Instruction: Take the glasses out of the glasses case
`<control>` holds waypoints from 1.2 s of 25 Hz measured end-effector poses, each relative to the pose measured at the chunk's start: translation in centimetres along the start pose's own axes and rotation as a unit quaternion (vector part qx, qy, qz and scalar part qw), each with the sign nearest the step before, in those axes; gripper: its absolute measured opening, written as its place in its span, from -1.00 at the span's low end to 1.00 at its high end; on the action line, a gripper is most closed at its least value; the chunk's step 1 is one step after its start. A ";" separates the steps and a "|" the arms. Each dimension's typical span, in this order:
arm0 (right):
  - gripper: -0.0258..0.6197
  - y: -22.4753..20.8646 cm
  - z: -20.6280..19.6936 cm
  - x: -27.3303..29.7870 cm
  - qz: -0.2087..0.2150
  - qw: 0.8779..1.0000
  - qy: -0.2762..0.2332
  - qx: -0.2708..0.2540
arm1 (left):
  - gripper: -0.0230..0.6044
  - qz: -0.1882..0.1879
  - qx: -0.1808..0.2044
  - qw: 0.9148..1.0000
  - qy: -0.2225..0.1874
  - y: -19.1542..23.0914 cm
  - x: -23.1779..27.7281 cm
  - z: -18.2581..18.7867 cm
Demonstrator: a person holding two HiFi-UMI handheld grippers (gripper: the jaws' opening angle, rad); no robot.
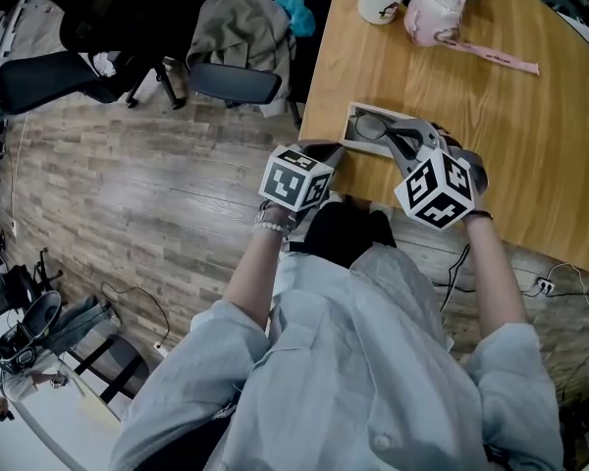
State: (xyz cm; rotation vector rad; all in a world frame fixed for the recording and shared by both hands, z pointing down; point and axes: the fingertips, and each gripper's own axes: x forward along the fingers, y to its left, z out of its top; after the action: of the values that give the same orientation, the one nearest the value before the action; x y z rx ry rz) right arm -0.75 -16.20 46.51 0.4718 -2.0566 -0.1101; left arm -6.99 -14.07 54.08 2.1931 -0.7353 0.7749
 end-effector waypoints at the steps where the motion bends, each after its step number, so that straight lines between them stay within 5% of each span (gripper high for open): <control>1: -0.88 0.0 -0.1 -0.2 -0.001 1.000 -0.001 0.000 | -0.92 0.000 0.000 1.000 0.000 0.0 0.0 0.0; 30: -0.88 -1.1 -12.1 -6.8 -0.016 0.998 0.033 0.046 | -0.92 0.040 -0.027 0.999 -0.002 0.9 0.1 0.3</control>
State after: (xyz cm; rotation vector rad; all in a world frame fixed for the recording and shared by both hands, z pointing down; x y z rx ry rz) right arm 12.85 -13.28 46.91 0.5587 -1.9963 -0.0192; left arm -7.50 -14.88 54.32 2.1275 -0.8417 0.7825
